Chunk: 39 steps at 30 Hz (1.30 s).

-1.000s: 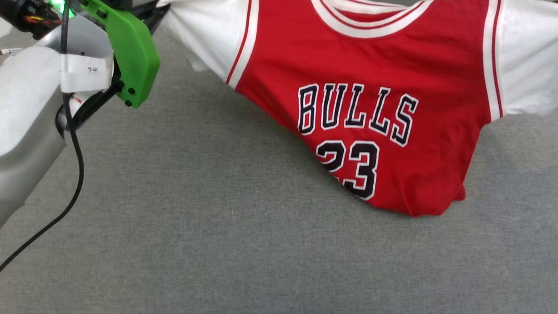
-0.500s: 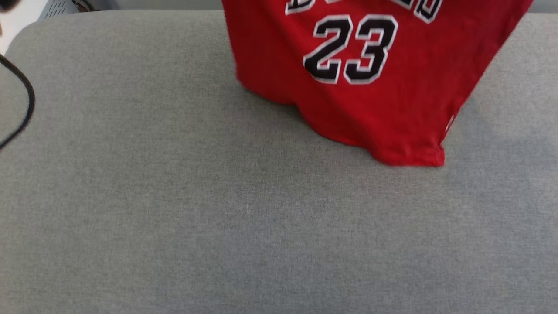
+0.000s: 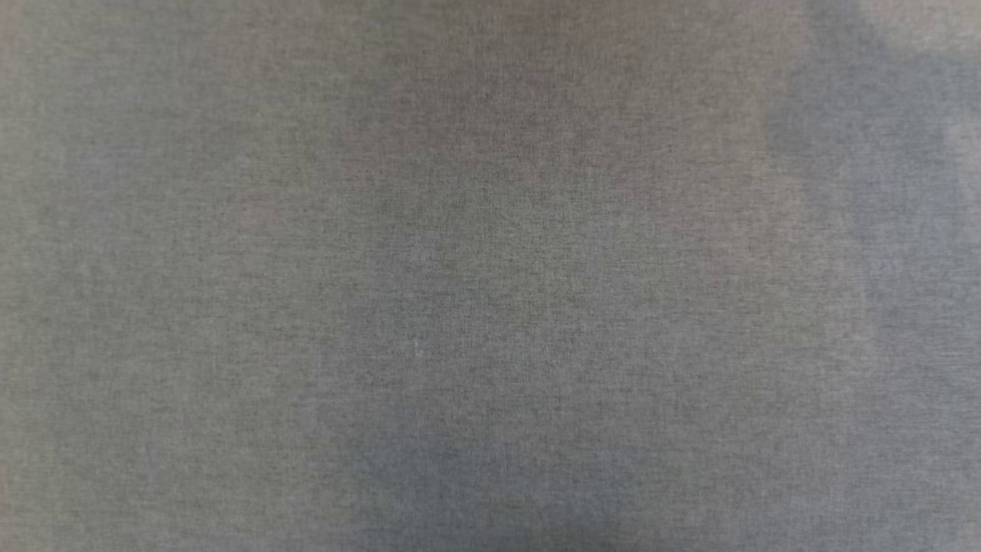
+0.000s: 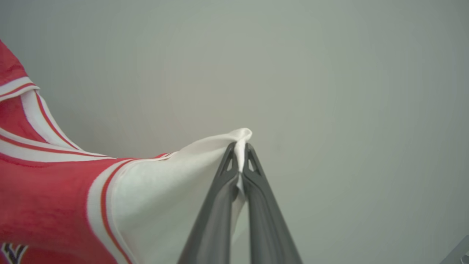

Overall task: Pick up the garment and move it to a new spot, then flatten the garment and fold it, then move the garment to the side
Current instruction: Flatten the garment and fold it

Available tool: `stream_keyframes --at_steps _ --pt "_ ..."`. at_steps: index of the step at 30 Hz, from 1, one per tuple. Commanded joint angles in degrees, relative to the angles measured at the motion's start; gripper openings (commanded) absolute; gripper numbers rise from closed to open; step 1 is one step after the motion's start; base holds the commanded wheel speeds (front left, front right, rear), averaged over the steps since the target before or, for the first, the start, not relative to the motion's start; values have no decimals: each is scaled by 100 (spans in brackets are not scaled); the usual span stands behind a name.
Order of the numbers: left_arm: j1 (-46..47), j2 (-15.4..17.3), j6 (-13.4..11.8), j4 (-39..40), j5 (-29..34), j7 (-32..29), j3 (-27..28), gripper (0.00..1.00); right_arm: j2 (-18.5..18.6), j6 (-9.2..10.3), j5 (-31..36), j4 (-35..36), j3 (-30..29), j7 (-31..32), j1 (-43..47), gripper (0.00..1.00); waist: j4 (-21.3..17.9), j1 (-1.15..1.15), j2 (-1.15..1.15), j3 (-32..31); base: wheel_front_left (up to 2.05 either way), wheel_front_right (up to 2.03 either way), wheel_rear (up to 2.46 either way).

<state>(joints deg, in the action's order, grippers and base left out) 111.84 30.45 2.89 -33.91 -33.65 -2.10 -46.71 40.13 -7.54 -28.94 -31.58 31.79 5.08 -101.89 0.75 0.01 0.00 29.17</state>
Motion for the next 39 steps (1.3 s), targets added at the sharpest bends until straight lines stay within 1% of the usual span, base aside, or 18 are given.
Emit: stream_keyframes --at_steps 1,5,11,14,17,21,24,26,30,34,35,39 --pt "160 -69 45 -144 57 108 22 0 -72 5 55 -148 90 -94 -179 0 -11 -1 0 178 0 0 0" --pt "259 -197 134 -604 23 385 32 0 -242 5 50 -623 368 -393 -500 0 -1 -1 0 275 0 0 0" --pt "-205 -264 255 -1066 -165 774 -7 0 -371 5 -222 -1055 902 -855 -260 0 2 -1 0 307 0 0 0" --pt "-701 -211 297 -1116 -267 1042 -51 0 -497 5 -537 -1235 1112 -1119 128 0 -27 -1 0 209 0 0 0" --pt "-1223 -104 319 -1133 -282 1200 -171 0 -566 5 -927 -1273 1312 -1316 599 0 -15 -1 0 37 0 0 0" --pt "-2021 49 304 -1014 -457 1373 -193 0 -529 5 -1345 -1115 1649 -1610 1287 0 -20 -1 0 -250 0 0 0" --pt "-2750 183 259 -739 -604 1444 -235 0 -427 5 -1630 -862 1964 -1736 1910 0 6 -1 0 -491 0 0 0" --pt "-3229 273 154 -502 -698 1484 -246 0 -300 5 -1798 -670 2139 -1797 2307 0 36 -1 0 -645 0 0 0" --pt "-4351 508 -137 84 -960 1526 -260 0 -91 5 -2034 -267 2510 -1865 3114 0 38 -1 0 -930 0 0 0" --pt "-5621 736 -506 730 -1269 1541 -325 0 98 5 -2198 71 2734 -1925 3968 0 54 -1 0 -1240 0 0 0" --pt "-5946 798 -642 889 -1358 1557 -313 0 141 5 -2245 155 2760 -1938 4231 0 55 -1 0 -1334 0 0 0" --pt "-7162 1002 -1001 1486 -1685 1593 -373 0 331 5 -2359 430 2839 -1969 5163 0 34 -1 0 -1610 0 0 0"
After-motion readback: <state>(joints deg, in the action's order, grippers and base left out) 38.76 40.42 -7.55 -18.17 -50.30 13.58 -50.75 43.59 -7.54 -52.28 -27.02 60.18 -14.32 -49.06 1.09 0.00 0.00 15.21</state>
